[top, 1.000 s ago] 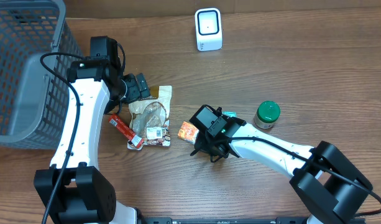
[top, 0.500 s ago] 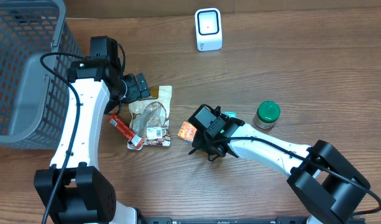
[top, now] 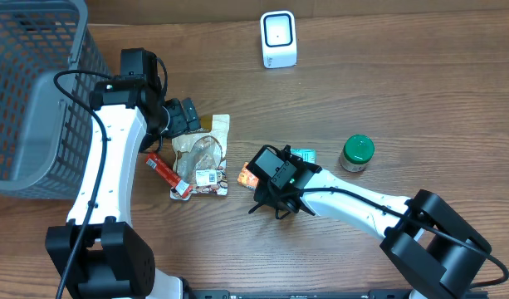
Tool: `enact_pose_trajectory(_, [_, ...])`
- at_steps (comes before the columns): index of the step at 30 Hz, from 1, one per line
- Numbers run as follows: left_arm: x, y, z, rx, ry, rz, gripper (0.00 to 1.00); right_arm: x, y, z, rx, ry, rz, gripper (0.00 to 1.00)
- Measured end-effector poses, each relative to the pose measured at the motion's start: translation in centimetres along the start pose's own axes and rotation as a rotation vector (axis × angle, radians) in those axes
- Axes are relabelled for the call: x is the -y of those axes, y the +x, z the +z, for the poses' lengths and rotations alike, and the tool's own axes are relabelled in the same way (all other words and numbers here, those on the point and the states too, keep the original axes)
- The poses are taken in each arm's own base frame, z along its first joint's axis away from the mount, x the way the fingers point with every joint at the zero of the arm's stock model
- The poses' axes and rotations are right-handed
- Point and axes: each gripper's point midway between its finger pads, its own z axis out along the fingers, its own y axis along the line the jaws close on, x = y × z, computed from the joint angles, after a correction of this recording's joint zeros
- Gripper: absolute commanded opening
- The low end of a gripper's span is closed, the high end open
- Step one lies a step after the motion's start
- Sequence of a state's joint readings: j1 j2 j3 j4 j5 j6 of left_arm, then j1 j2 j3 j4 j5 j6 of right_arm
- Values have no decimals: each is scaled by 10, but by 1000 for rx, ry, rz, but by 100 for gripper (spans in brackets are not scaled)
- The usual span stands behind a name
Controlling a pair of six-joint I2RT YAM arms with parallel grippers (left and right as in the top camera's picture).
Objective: Scan the item barcode
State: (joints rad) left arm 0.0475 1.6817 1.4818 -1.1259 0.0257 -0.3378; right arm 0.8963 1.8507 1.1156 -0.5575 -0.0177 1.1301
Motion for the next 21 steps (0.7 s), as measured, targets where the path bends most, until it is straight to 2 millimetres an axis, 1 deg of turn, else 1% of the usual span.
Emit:
enact_pose_trajectory(11, [0,0,0,0,0,0,100,5,-3,0,20,21,1,4])
enact_pose_trajectory(21, [0,0,0,0,0,0,100,7,-2,6,28,6,21,4])
